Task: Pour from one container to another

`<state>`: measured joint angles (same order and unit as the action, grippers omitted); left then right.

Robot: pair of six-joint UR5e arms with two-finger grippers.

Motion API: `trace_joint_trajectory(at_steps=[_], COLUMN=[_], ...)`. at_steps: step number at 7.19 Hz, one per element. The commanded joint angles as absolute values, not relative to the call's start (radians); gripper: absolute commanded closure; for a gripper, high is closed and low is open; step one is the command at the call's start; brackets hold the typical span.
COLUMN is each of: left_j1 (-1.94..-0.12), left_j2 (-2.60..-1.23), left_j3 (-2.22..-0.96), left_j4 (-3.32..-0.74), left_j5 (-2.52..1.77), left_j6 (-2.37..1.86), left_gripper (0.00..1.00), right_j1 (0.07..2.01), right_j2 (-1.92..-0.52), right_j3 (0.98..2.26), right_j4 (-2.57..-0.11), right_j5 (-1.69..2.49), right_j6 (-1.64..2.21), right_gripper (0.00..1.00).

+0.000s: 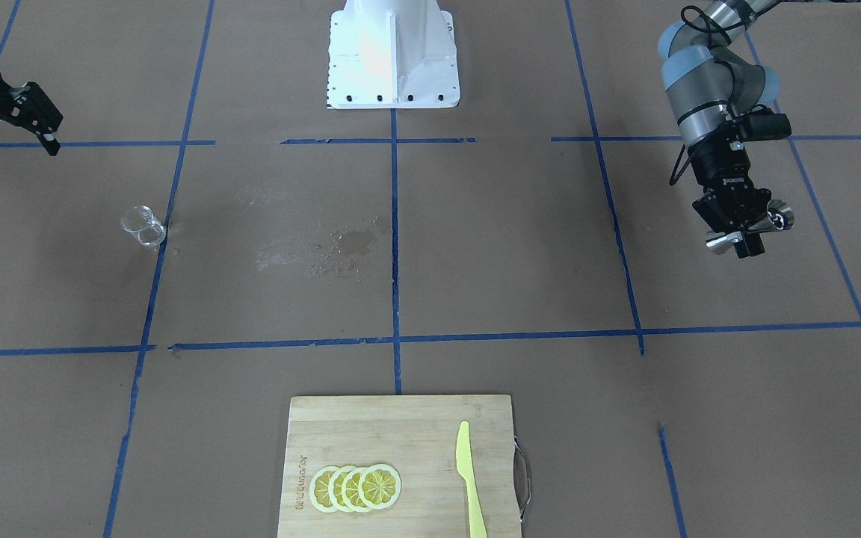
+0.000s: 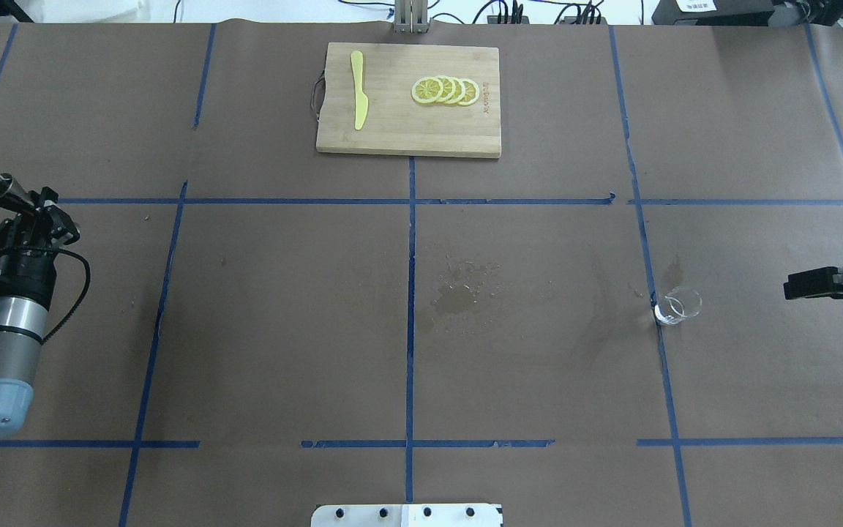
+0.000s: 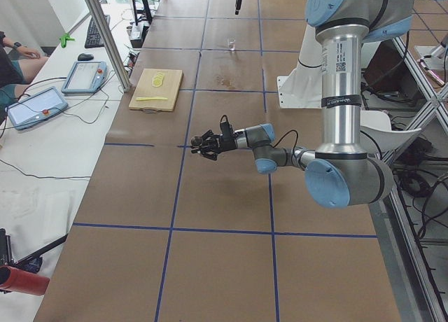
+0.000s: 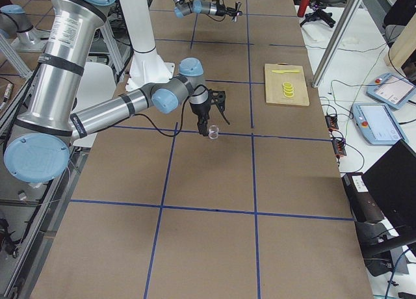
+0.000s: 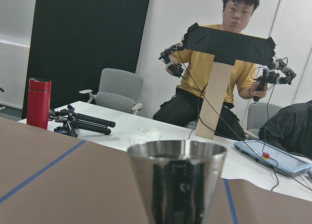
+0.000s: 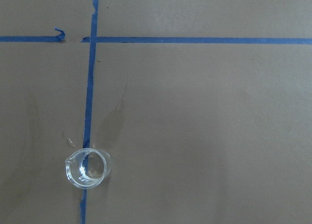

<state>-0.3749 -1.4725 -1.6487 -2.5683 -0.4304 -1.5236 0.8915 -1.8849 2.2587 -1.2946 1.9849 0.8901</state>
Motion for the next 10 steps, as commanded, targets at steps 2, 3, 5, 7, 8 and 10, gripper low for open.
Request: trace_joint_trajectory(at_steps=[2,3,5,7,8,10], left_j1=[-0.313,-0.301,-0.279,-0.269,-0.259,-0.253], left_j2=[-1.54,-1.583,-1.592,-1.592,-1.592,-1.595], left_j3=[-1.606,-1.532,-1.51,-1.484,-1.476,-1.471], left_j4=[-2.441,-2.438,-2.437,-2.437,-2.436,-2.436], left_j5=[-0.336,-0.316,-0.292,-0.285,-0.284,-0.284], left_j6=[-1.561,-1.61,-1.612,-1.612,-1.612,-1.612], left_gripper=[1.0,1.0,1.0,1.0,1.0,1.0], right_j1=[0.911,0.911,0.914,0.916,0.916,0.916], right_j2=[-1.89,-1.891,-1.893,-1.893,-1.893,-1.891], right_j3=[2.246,2.244,2.247,2.246,2.246,2.243], right_j4=[-1.295,-1.293,-1.293,-1.293,-1.293,-1.292], right_j5=[1.985,1.985,1.991,2.003,2.003,2.006], right_j6=[0.861,0.861,0.861,0.861,0.861,0.861], right_gripper=[0.0,0.0,0.0,0.0,0.0,0.0])
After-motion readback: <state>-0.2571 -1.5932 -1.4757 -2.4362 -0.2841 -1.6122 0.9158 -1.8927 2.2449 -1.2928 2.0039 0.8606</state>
